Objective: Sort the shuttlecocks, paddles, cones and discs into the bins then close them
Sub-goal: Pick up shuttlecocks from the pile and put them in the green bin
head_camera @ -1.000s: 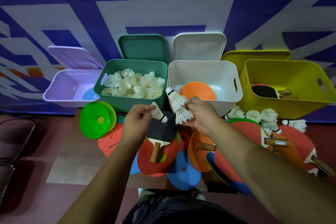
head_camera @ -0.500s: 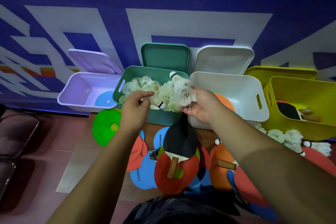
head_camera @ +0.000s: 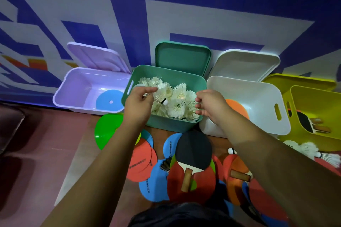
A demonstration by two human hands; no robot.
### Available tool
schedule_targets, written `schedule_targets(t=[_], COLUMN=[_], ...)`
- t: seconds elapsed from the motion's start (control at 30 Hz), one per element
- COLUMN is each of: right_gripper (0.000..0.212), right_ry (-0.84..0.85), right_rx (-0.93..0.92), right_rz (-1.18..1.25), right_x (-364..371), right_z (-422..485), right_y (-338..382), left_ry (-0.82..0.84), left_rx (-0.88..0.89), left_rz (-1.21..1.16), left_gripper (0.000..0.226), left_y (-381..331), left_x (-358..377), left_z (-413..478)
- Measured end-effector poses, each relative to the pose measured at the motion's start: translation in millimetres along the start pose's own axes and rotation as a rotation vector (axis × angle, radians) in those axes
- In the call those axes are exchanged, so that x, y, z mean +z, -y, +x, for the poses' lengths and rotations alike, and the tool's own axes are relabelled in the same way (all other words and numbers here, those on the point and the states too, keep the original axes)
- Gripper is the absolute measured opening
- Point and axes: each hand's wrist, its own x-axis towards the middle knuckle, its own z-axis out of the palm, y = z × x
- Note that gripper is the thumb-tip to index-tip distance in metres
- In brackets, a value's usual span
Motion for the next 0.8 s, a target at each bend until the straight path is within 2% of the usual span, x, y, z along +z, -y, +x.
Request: schedule_targets(t=[0.07,0.17,0.27,0.37,0.53,0.67,0.8], right_gripper=[0.009,0.024,0.038,0.032,0.025,0.013,0.011], right_ry=[0.000,-0.017,0.033,-0.001,-0.181,-0.220,-0.255], right_rx=[-0.081,-0.287,-0.370,-0.442,-0.485,-0.472,-0.407], right_rz=[-0.170,-0.592,-0.874,-1.072,-0.991,-0.756,-0.477], right_x=[2,11,23,28,22,9,1], right_z=[1,-2,-7,-3,2,-1,-9], right_y=[-4,-9,-16,-28,-32,-27,-17], left_ry=[0.000,-0.002,0.006,0.021,0.029,0.025,0.070], left_rx=[-0.015,-0.023,-0.008,-0.020,-0.020,-0.042,-0.039], left_rz=[-0.014,-0.027,-0.020,-0.003,-0.001,-0.031,-0.131], left_gripper=[0.027,0.028,0.030,0.032,0.031,0.030,0.030], left_y=[4,6,6,4,3,-2,-13], left_x=[0,2,6,7,8,10,19], left_z=[7,16,22,27,31,33,38])
